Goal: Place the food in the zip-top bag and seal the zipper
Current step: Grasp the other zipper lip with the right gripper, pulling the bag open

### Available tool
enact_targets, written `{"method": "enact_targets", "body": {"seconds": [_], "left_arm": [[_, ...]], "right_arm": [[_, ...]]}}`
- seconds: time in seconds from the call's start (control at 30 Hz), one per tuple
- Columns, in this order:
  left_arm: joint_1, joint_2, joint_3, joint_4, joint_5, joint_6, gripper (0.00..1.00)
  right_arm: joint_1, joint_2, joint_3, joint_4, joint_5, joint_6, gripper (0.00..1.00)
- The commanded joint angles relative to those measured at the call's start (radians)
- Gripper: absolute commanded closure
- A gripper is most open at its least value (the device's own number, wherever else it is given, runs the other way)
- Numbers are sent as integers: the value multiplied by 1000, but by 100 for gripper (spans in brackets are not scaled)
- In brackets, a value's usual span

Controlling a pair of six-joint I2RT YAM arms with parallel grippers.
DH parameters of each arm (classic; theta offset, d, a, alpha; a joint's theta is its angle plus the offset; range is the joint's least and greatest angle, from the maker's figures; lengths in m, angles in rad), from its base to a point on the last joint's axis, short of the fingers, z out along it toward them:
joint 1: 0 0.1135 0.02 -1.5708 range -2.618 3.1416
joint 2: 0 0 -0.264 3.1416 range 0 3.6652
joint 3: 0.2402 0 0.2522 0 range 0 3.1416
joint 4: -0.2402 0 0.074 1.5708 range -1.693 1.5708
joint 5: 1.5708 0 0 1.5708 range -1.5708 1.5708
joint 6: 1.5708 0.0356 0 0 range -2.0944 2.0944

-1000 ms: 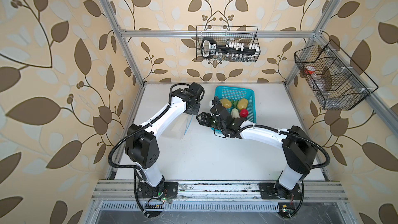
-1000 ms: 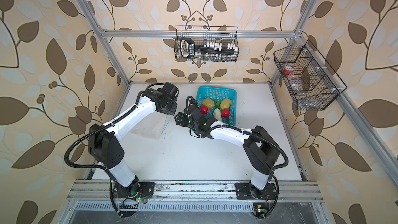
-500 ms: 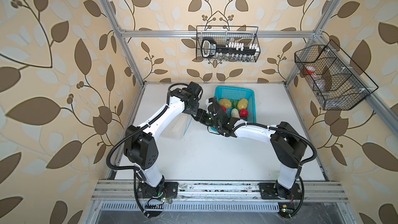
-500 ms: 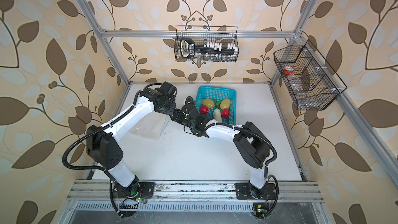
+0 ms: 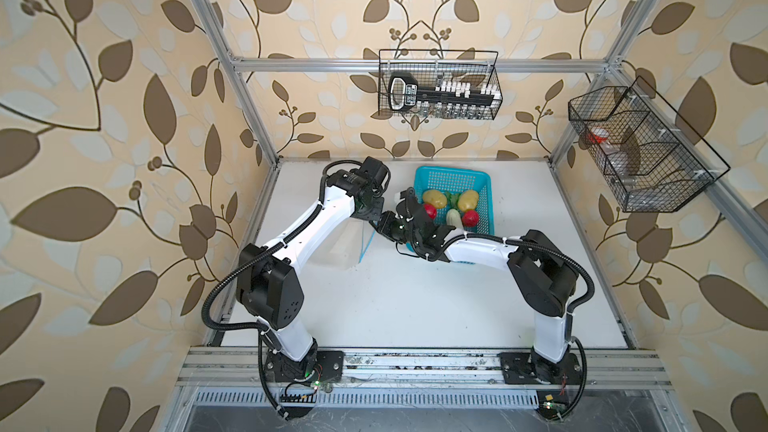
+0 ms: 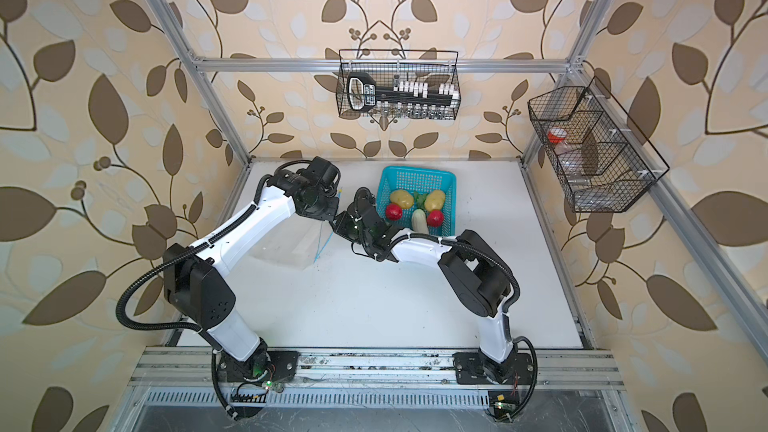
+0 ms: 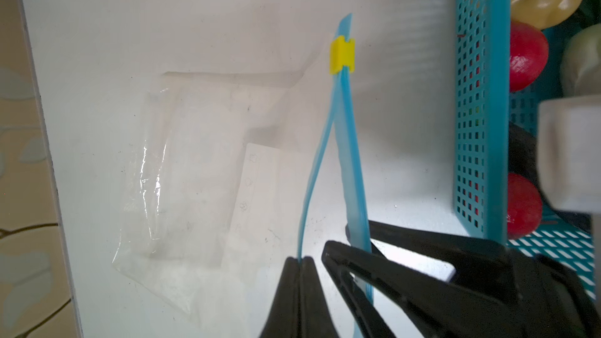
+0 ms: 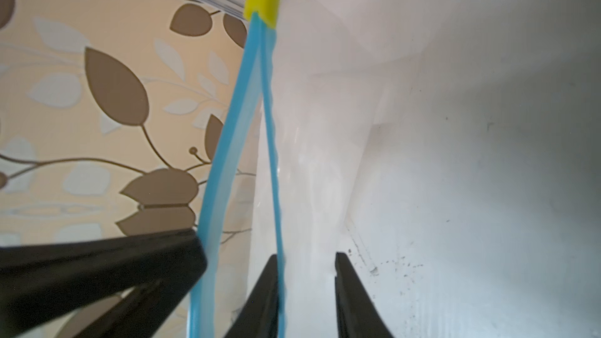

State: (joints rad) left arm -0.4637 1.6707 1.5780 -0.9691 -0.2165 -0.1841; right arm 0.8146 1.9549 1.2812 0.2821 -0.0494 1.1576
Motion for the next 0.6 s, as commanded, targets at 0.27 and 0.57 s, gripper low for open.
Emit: {"method": "enact_targets", "body": {"seconds": [0.27,0.57], "left_arm": [[-1,-70,-42,6,29,-10,100],[-1,-82,-93,35,44,-2,92]], "right_arm": [[-6,1,38,61,-16,-2,100],[12,-11,38,85,-7,-14,100]]}}
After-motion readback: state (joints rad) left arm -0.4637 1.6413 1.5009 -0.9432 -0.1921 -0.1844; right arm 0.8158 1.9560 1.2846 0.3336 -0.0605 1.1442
